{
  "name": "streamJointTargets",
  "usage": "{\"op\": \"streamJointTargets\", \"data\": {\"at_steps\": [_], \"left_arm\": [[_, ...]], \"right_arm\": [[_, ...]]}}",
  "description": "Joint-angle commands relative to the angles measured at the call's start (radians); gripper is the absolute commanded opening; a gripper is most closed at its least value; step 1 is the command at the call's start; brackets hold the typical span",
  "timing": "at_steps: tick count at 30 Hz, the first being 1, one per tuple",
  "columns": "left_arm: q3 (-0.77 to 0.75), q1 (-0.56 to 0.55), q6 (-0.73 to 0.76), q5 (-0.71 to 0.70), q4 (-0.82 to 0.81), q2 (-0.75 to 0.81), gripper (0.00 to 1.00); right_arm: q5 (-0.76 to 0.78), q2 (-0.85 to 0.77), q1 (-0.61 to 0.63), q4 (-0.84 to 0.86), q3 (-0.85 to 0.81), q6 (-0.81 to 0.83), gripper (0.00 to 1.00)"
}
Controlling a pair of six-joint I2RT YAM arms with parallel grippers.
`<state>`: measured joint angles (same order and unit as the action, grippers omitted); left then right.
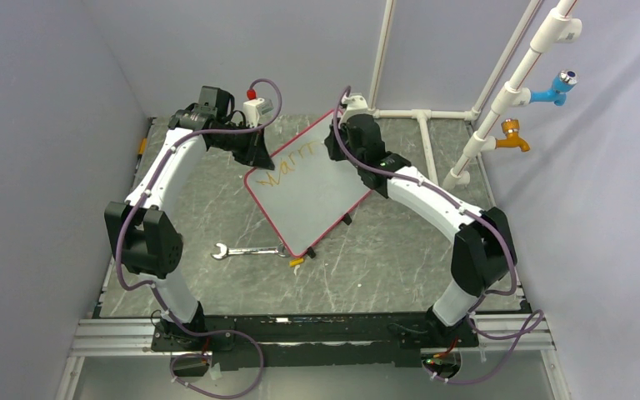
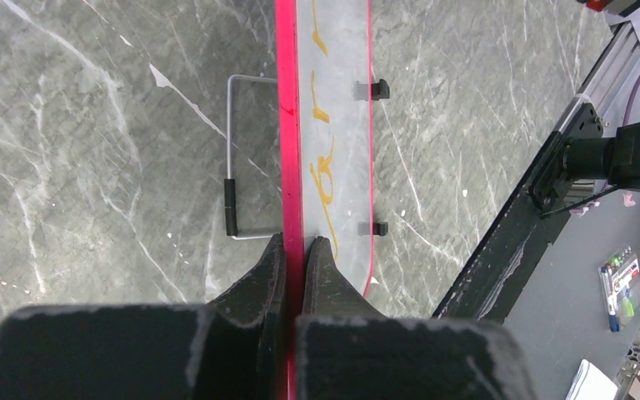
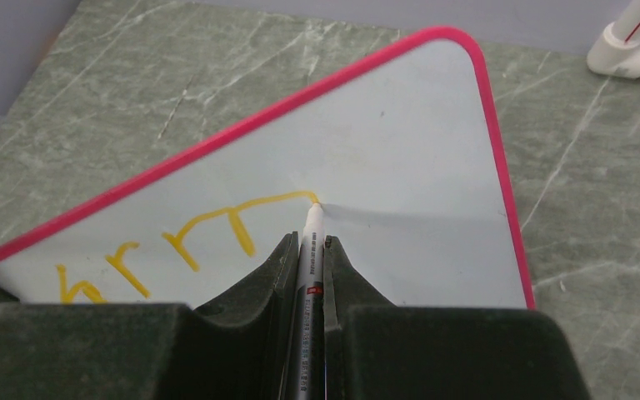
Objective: Write a sentence on the whiteboard
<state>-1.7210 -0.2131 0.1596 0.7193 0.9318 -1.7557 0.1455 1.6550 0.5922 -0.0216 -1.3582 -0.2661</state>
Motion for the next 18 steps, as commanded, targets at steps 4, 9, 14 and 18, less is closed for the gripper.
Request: {"op": "streamJointTargets", "data": {"at_steps": [4,9,14,18], "left_arm": [[0.018,-0.033,0.103,-0.101,0.007,0.003,0.00],[0.008,-0.035,0.101,-0.102,0.010,-0.001,0.00],[-0.004,-0.037,0.094,-0.113,0.009,-0.003,0.00],[-0.004,-0.038,0.087,-0.135,0.009,-0.003,0.00]], "right_arm": [[-0.045,-0.062,0.002,0.017,0.080,-0.041,0.00],[-0.032,-0.096,0.003,0.011,0.095,-0.036,0.00],[-0.008,-0.172,0.004,-0.010,0.096,-0.017,0.00],[-0.002,-0.256,0.003,-0.024,0.116,-0.017,0.00]]}}
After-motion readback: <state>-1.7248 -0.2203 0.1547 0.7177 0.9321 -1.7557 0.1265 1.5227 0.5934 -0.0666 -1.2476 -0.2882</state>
